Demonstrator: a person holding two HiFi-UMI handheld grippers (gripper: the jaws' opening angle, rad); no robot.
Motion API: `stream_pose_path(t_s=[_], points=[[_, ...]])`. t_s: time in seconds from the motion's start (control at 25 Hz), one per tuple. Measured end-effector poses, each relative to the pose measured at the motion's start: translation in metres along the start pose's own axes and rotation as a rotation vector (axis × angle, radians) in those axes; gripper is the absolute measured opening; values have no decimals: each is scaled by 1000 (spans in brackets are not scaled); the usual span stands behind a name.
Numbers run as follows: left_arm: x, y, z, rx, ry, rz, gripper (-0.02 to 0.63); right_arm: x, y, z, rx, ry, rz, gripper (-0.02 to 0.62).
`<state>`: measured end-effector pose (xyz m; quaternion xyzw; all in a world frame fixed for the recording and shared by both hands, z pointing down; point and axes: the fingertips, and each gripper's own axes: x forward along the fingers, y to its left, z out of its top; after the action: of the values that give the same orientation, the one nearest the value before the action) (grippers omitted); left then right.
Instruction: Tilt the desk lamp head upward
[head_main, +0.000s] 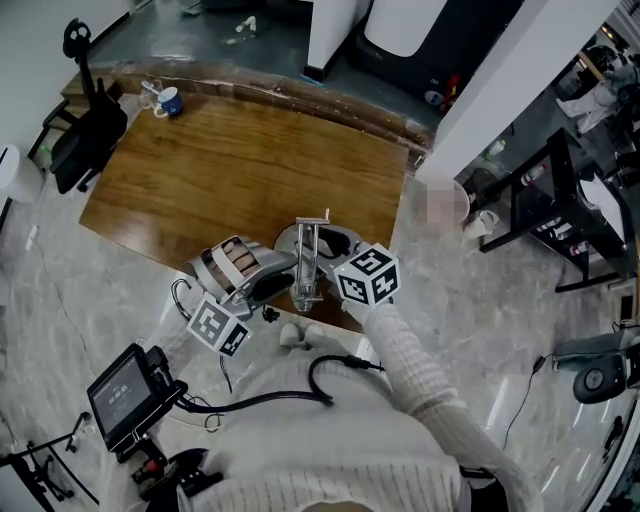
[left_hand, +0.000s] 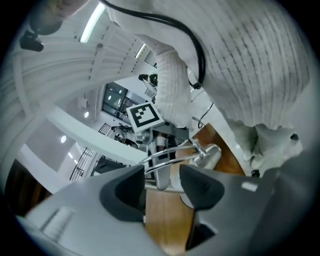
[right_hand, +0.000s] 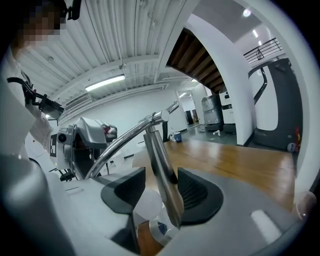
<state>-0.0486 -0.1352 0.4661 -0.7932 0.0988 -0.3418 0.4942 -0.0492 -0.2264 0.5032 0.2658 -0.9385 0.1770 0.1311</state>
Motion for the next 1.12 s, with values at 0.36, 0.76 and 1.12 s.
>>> stream_pose_path(t_s=[0.36,0.76,1.12], points=[[29,-12,8,257,-50,-35,262,14,-16,-13,12,61,-11,176],[37,-2,10,416,-44,134,201,20,-16,-16,27,64,20,178],[40,0,14,406,-38,217,179,17,-15,-15,46,45,23,179]])
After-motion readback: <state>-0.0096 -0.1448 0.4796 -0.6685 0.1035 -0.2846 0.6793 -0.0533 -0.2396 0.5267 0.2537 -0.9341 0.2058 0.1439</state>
